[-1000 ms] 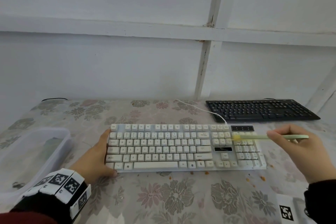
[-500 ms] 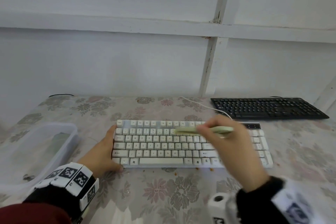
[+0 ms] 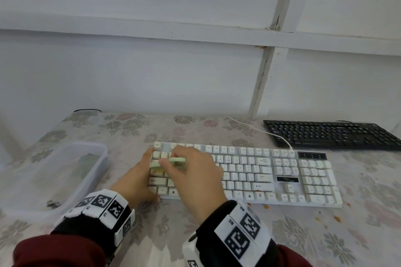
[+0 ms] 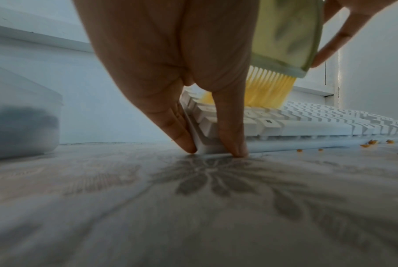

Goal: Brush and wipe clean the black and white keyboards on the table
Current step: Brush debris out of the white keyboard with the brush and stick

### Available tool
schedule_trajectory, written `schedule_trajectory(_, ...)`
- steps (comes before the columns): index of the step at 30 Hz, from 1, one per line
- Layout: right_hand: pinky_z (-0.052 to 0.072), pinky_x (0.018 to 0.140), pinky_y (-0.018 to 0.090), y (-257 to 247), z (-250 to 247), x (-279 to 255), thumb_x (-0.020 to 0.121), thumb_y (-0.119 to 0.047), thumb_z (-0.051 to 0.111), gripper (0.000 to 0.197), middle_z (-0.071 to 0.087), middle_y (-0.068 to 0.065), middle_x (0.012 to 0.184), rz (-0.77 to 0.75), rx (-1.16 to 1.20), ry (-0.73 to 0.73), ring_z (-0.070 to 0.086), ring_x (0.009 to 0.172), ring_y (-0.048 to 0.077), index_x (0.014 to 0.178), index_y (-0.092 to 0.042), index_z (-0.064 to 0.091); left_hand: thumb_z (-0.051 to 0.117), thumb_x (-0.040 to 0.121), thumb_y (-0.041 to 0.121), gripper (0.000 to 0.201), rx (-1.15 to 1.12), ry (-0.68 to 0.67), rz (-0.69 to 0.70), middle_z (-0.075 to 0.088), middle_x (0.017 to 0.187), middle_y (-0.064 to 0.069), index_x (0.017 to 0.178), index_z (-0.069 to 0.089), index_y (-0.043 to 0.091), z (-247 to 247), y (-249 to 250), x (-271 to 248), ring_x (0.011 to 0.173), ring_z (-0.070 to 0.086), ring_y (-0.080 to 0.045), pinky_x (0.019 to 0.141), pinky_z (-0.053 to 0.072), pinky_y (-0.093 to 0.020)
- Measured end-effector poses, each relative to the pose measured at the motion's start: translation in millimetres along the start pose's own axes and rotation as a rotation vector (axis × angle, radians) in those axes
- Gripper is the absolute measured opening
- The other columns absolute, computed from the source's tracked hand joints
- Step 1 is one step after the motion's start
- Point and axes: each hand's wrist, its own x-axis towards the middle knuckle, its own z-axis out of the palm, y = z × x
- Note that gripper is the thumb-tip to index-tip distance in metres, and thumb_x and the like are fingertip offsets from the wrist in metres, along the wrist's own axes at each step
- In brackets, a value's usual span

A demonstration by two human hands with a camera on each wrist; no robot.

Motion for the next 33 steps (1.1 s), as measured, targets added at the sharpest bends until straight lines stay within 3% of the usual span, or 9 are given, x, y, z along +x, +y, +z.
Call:
schedule_trajectory(2, 0.042, 0.089, 0.047, 7.2, -6.0, -0.8, 0.090, -0.050, 0.050, 0.033, 0.056, -0.008, 0.085, 0.032, 0.007, 0.017, 0.054, 0.095, 0.025, 0.068, -0.028, 0.042, 0.081, 0.058, 0.008, 0.117, -0.009, -0.014, -0.023, 0.052, 0.109, 0.019, 0.141, 0.004, 0.035, -0.8, 2.4, -1.7, 0.091, 0.056, 0.003, 0.071, 0.045, -0.009)
schedule_trajectory(4, 0.043, 0.089, 0.046, 12.1, -10.3, -2.9, 0.091, -0.047, 0.050, 0.036, 0.052, -0.010, 0.082, 0.055, 0.001, 0.028, 0.053, 0.094, 0.024, 0.062, -0.030, 0.038, 0.082, 0.058, 0.009, 0.122, -0.002, -0.022, -0.043, 0.054, 0.116, 0.010, 0.145, -0.001, 0.030, -0.8, 2.1, -2.0, 0.097, 0.056, -0.004, 0.078, 0.044, -0.013)
schedule_trajectory(6, 0.040, 0.089, 0.045, 10.8, -10.1, -5.4, 0.091, -0.046, 0.050, 0.032, 0.052, -0.011, 0.083, 0.046, 0.004, 0.046, 0.052, 0.094, 0.022, 0.066, -0.028, 0.042, 0.082, 0.057, 0.009, 0.125, 0.001, -0.020, -0.050, 0.054, 0.119, 0.007, 0.146, -0.004, 0.028, -0.8, 2.3, -1.4, 0.100, 0.056, -0.007, 0.080, 0.043, -0.015)
schedule_trajectory(10, 0.043, 0.085, 0.047, 2.6, -0.2, -7.4, 0.089, -0.046, 0.053, 0.032, 0.051, -0.011, 0.077, -0.001, 0.098, 0.076, 0.052, 0.088, 0.022, 0.066, -0.028, 0.042, 0.082, 0.059, 0.009, 0.124, -0.006, -0.012, -0.061, 0.053, 0.115, 0.008, 0.146, -0.004, 0.029, -0.5, 4.3, -1.4, 0.095, 0.055, -0.005, 0.070, 0.044, -0.011)
schedule_trajectory(16, 0.040, 0.088, 0.041, 24.9, -25.0, -11.0, 0.091, -0.044, 0.052, 0.027, 0.056, -0.009, 0.082, 0.090, -0.023, 0.149, 0.054, 0.087, 0.017, 0.071, -0.028, 0.045, 0.083, 0.059, 0.011, 0.125, 0.009, -0.025, -0.078, 0.051, 0.116, 0.011, 0.145, -0.005, 0.033, 0.1, 4.7, -2.0, 0.098, 0.053, -0.004, 0.081, 0.041, -0.014)
schedule_trajectory(20, 0.044, 0.076, 0.041, 31.4, -33.5, -16.6, 0.087, -0.042, 0.058, 0.031, 0.050, -0.009, 0.064, 0.068, 0.178, 0.167, 0.043, 0.064, 0.009, 0.064, -0.025, 0.048, 0.082, 0.061, 0.010, 0.124, 0.017, -0.038, -0.097, 0.051, 0.110, 0.012, 0.145, -0.007, 0.030, -1.3, 7.4, -2.3, 0.092, 0.053, -0.002, 0.071, 0.041, -0.010)
schedule_trajectory(24, 0.044, 0.083, 0.048, 40.0, -32.7, -24.3, 0.085, -0.046, 0.057, 0.031, 0.054, -0.013, 0.070, 0.091, 0.190, 0.167, 0.045, 0.066, 0.009, 0.064, -0.026, 0.048, 0.081, 0.062, 0.008, 0.121, 0.024, -0.033, -0.102, 0.048, 0.098, 0.021, 0.145, -0.003, 0.030, -2.1, 10.2, -3.3, 0.084, 0.052, 0.006, 0.063, 0.042, -0.005)
schedule_trajectory(27, 0.045, 0.085, 0.049, 52.8, -42.5, -26.3, 0.086, -0.044, 0.058, 0.032, 0.053, -0.008, 0.068, 0.143, 0.150, 0.195, 0.047, 0.070, 0.013, 0.062, -0.027, 0.046, 0.081, 0.062, 0.008, 0.121, 0.022, -0.036, -0.106, 0.048, 0.097, 0.022, 0.145, -0.004, 0.031, -2.3, 11.2, -3.9, 0.083, 0.052, 0.007, 0.062, 0.042, -0.004)
schedule_trajectory(33, 0.044, 0.087, 0.052, 47.9, -44.5, -31.7, 0.083, -0.045, 0.057, 0.022, 0.059, -0.012, 0.077, 0.060, 0.206, 0.175, 0.054, 0.077, 0.012, 0.074, -0.025, 0.053, 0.082, 0.060, 0.011, 0.124, 0.022, -0.032, -0.137, 0.053, 0.115, 0.006, 0.145, -0.006, 0.030, -1.6, 9.8, -4.3, 0.098, 0.056, -0.010, 0.080, 0.043, -0.017)
